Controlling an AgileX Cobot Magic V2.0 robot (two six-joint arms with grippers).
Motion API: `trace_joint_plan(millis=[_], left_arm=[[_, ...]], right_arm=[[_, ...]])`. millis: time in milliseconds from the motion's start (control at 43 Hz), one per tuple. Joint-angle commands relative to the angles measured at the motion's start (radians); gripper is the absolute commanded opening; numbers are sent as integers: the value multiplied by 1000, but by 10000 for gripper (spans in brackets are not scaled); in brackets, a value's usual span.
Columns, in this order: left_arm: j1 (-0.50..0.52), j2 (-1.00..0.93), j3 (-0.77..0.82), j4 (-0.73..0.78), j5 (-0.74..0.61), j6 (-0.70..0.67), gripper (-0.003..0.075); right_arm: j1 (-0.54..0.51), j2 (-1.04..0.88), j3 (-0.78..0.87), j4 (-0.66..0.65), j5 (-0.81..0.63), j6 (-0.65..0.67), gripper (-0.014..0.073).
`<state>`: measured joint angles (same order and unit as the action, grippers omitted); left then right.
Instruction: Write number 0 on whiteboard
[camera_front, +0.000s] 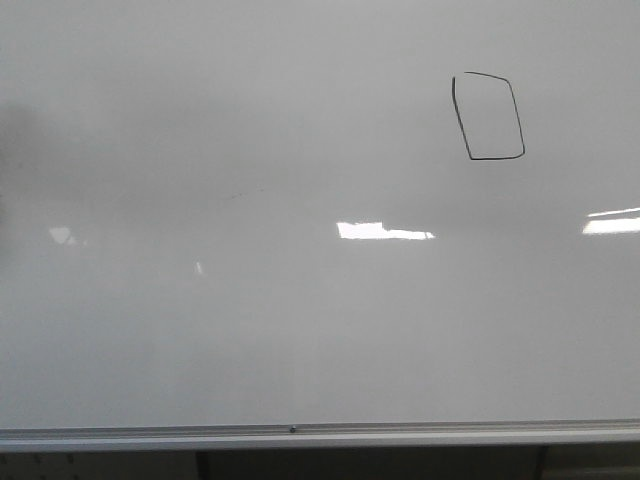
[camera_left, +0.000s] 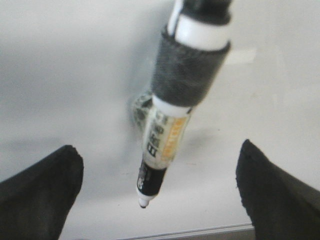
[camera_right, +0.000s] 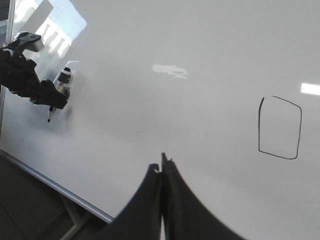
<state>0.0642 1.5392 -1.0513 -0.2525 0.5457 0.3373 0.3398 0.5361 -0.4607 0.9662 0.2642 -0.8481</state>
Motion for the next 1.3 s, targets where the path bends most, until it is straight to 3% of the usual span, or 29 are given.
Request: trace_joint_plan(millis=[0, 93, 186, 348, 441, 767, 906, 1069, 1278], left_arm=[[-1, -127, -29, -5, 3, -6, 603], [-1, -211, -24, -5, 24, -6, 540], [-1, -298, -11, -5, 40, -6, 419], [-1, -461, 62, -38, 34, 3, 101], [-1, -549, 124, -51, 15, 9, -20], [-1, -932, 435, -143, -138, 26, -20], [-1, -1111, 528, -143, -142, 26, -20], [-1, -1272, 552, -151, -102, 26, -20], [-1, -1341, 552, -151, -104, 26, -20]], right_arm=[[-2, 2, -26, 22, -60, -11, -67], [-2, 2, -26, 22, -78, -11, -67], [-2, 2, -26, 22, -98, -11, -67], [-2, 2, -26, 22, -114, -11, -67], [-2, 2, -26, 22, -114, -11, -67], [-2, 2, -26, 22, -112, -11, -67], [-2, 2, -26, 22, -112, -11, -67], [-2, 2, -26, 22, -112, -11, -67], [-2, 2, -26, 22, -110, -11, -67]])
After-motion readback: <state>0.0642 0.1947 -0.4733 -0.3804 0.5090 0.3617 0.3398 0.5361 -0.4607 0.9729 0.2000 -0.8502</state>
